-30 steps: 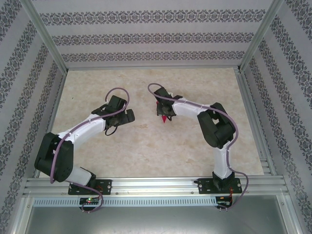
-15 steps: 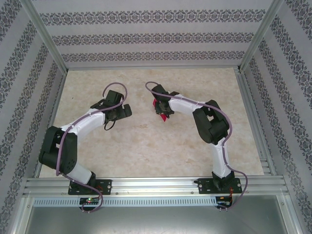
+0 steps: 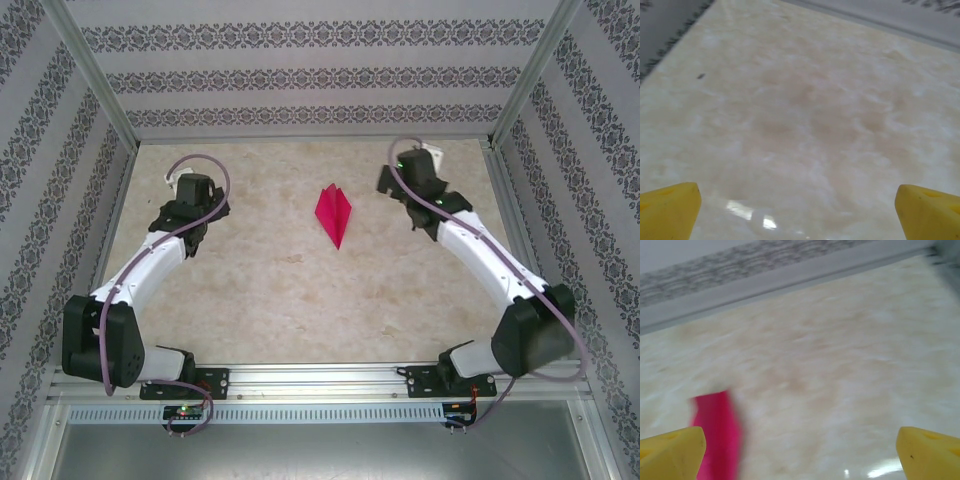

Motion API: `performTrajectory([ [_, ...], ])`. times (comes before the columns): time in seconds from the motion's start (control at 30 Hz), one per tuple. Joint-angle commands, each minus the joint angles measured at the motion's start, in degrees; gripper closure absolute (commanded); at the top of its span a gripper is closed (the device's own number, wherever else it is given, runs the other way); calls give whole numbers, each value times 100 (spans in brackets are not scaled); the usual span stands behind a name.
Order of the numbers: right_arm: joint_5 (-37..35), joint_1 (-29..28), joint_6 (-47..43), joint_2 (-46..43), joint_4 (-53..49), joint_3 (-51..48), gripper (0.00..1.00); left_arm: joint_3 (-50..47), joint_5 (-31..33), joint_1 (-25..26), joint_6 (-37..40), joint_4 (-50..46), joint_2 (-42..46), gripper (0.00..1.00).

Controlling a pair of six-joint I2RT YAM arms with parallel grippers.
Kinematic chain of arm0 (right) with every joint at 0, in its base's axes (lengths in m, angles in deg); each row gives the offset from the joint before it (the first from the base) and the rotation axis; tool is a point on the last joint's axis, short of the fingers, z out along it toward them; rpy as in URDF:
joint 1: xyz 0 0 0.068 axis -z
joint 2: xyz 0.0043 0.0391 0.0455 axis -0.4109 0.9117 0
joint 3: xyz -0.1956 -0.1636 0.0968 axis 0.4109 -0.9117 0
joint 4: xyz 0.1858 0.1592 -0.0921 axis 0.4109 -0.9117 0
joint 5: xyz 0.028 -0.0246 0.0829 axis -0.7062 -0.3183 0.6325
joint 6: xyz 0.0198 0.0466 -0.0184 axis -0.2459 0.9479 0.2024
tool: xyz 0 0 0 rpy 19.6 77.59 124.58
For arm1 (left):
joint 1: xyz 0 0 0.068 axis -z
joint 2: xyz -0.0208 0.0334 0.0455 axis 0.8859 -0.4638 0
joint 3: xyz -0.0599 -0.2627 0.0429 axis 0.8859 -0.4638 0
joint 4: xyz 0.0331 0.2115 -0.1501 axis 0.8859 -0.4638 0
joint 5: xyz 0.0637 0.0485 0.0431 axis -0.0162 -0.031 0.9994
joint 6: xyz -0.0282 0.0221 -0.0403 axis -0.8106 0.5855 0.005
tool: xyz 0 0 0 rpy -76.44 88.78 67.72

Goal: Fold a paper plane with a square sheet of paper (pick it up from the middle)

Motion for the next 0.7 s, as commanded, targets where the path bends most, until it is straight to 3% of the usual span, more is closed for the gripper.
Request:
performTrajectory([
  [0.0, -821, 462, -570, -242, 668, -865, 2, -453, 765, -247, 494, 507, -2, 0],
  [0.17, -1028, 1147, -1318, -703, 2568, -2358, 2, -1377, 717, -508, 982, 1889, 0, 0],
  [0.3, -924, 1358, -1801, -499, 4013, -3228, 2, -2099, 403, -620, 1491, 3204, 17, 0],
  [0.53, -95, 1743, -2187, -74, 5522, -3699, 2, -2763, -1102, -803, 2048, 4974, -2, 0],
  [0.67, 670, 1911, -2209, 76, 5465, -3552, 2, -3004, -1778, -844, 2148, 5841, -247, 0],
])
